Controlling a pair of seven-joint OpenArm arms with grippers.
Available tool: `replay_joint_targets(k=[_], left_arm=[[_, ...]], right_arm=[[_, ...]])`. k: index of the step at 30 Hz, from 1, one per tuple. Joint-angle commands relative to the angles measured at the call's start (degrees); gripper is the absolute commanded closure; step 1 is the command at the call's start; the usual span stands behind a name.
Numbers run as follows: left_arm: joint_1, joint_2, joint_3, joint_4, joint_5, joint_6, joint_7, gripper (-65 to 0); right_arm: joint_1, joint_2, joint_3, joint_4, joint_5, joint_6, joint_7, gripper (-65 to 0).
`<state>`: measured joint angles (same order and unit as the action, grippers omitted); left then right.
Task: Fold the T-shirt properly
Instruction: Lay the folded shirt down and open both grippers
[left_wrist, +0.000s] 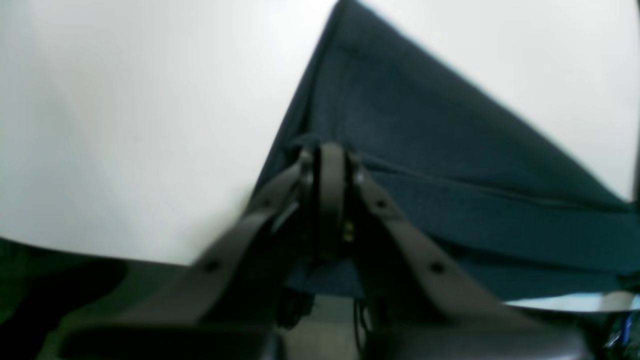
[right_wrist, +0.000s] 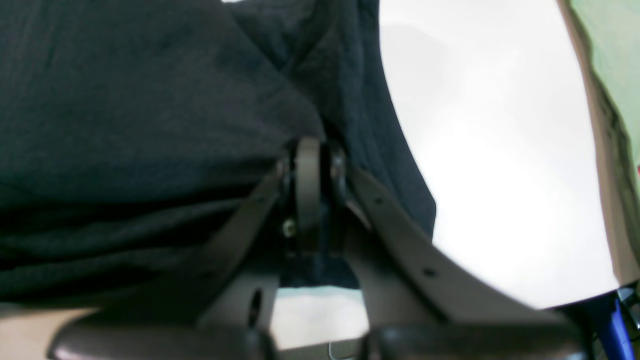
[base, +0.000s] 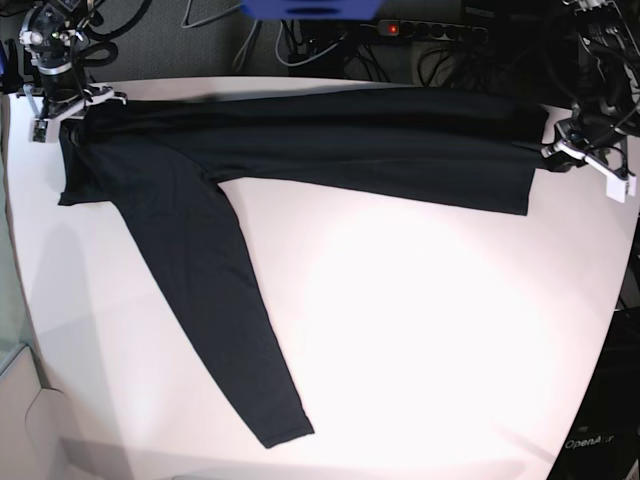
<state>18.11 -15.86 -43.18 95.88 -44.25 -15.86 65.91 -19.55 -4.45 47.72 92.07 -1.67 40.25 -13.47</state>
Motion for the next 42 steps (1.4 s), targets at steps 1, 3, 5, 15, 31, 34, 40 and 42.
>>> replay_joint_targets(k=[1,3,5,15,31,34,40,42], left_arm=[[0.1,-1.0,-1.5,1.3,-0.5,0.0,0.6,0.0],[0.1,-0.9,-2.3,1.6,-0.3,0.0,1.6,0.0],[0.1,-0.9,-2.2,0.5,0.1,0.0,1.2,0.0],[-2.6,-1.1,-1.5,-7.7,0.2,0.0,-0.5,0.0],[-5.2,-0.2,7.9,-9.1,11.3,0.0,-0.5,0.0],[-5.0,-0.1,7.9,-9.1,11.3,0.0,-0.5,-7.4],[-4.6,-0.1,7.8,-8.7,10.8,0.0,-0.5,-34.5],[-4.5,-0.1,7.8,-8.7,10.7,-0.1,-0.5,-36.4]], right_arm=[[0.0,0.6,0.2,0.8,0.4,-0.2,1.4,0.0],[0.8,0.6,0.2,0.8,0.4,-0.2,1.4,0.0],[1.0,0.6,0.2,0.7,0.4,-0.2,1.2,0.0],[1.1,0.6,0.1,0.7,0.4,-0.2,1.2,0.0],[1.1,0.6,0.6,0.7,0.4,-0.2,0.9,-18.1],[1.1,0.4,0.6,0.7,0.4,-0.2,0.9,-24.8],[1.1,0.4,0.7,0.7,0.5,-0.2,0.9,-26.5],[1.1,0.4,1.5,0.7,0.5,-0.2,0.9,-26.5]])
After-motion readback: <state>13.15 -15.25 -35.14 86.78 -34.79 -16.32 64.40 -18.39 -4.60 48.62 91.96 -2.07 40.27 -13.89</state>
